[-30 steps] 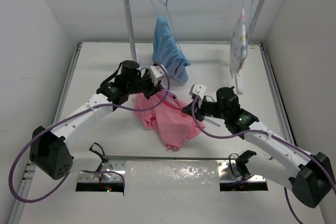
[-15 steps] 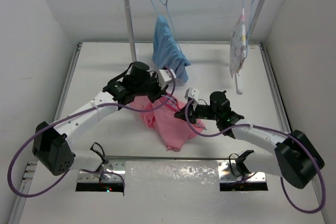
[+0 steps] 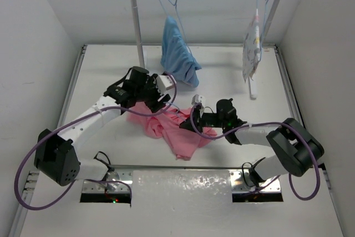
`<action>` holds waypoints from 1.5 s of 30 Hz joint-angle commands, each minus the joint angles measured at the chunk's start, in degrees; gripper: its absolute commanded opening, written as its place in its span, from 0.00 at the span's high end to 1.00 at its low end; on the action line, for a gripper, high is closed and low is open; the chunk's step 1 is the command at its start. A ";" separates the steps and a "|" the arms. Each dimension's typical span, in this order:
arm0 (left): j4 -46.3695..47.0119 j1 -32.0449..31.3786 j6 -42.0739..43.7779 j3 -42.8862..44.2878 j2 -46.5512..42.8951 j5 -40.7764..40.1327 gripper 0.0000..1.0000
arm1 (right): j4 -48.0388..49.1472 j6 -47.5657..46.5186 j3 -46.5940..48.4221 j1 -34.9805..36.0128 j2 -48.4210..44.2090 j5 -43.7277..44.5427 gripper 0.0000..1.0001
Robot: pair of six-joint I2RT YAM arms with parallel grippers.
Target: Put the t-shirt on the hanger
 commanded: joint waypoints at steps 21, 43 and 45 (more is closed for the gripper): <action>-5.01 9.08 8.24 5.03 -7.87 17.76 0.12 | 4.22 1.91 1.53 -0.38 4.75 0.60 1.00; 23.73 7.85 12.62 -5.87 -0.84 -26.07 0.17 | 10.48 6.49 1.97 -0.29 8.80 0.34 1.00; 24.61 7.94 14.03 -7.27 0.21 -28.01 0.17 | 11.09 6.66 1.89 -0.38 8.89 0.42 1.00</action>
